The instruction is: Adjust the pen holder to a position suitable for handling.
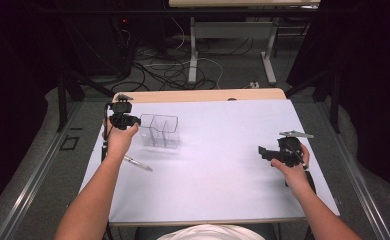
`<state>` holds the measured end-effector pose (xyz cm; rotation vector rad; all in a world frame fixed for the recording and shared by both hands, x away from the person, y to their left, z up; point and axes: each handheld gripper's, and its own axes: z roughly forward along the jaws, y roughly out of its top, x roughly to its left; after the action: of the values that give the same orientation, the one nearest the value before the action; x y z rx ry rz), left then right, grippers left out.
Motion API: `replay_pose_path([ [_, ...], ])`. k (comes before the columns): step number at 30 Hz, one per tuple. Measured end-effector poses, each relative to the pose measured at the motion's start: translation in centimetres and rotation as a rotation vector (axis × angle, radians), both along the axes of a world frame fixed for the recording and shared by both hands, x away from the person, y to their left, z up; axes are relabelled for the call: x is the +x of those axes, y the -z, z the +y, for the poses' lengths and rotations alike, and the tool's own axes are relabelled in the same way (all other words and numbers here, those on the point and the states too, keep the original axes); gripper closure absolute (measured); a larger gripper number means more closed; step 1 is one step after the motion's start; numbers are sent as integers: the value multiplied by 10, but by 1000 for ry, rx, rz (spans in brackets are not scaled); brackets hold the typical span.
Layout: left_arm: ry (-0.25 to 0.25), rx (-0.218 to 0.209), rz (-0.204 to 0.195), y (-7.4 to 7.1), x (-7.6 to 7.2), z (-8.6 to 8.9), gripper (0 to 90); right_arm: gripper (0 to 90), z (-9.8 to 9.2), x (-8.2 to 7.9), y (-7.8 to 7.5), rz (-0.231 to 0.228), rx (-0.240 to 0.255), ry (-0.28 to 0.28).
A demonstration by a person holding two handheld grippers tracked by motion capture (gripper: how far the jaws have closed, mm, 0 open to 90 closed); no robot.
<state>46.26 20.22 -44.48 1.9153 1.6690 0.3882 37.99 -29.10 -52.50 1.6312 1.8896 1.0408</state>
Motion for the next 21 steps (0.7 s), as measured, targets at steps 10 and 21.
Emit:
replay_pose_path([
  [10, 29, -35, 19, 15, -17, -16, 880, 116, 0, 0, 1, 6, 1, -2],
  [21, 73, -105, 38, 18, -33, -26, 849, 117, 1, 0, 1, 9, 1, -8],
])
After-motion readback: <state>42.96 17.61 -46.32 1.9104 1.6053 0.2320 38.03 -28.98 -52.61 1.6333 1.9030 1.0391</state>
